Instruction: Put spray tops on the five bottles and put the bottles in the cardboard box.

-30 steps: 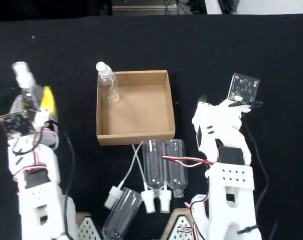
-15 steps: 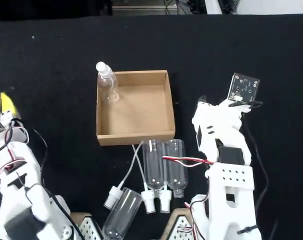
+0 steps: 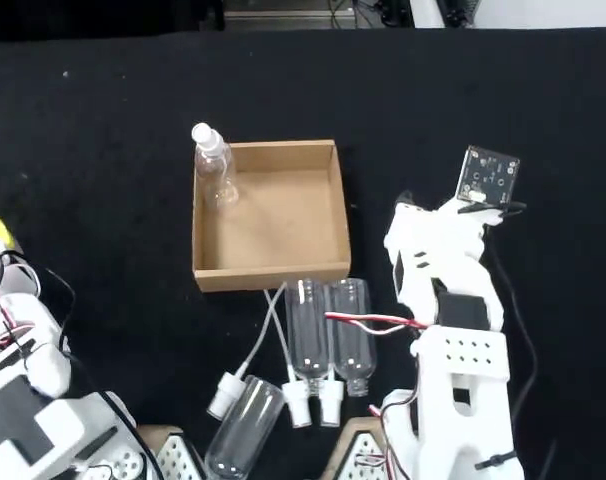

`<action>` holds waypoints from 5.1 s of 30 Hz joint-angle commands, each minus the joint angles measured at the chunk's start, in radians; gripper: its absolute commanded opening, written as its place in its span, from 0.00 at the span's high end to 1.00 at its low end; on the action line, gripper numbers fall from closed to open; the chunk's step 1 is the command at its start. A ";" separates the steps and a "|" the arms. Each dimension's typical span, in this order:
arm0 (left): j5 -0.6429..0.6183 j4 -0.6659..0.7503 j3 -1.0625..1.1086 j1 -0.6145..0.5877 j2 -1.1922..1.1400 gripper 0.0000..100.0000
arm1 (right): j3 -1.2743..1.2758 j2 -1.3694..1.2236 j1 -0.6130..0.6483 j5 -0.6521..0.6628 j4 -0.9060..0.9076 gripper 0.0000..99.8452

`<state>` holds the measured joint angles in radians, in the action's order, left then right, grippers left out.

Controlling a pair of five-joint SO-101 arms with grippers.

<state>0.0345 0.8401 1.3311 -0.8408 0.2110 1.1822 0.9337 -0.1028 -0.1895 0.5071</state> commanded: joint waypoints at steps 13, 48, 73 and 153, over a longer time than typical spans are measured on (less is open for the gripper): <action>0.002 0.552 -0.031 -0.022 -0.361 0.96 | -0.004 0.024 0.006 0.011 -0.028 0.83; -0.003 0.717 -0.042 -0.027 -0.526 0.74 | -0.004 0.024 0.006 0.011 -0.026 0.83; -0.005 0.519 -0.024 -0.019 -0.347 0.73 | -0.004 0.024 0.005 0.011 -0.028 0.83; -0.110 -0.549 0.153 1.007 0.922 0.91 | -0.004 0.024 -0.035 0.011 -0.032 0.83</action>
<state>-0.0698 0.2923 1.5152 0.1013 1.1116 1.1822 0.9337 -0.1197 -0.1895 0.5040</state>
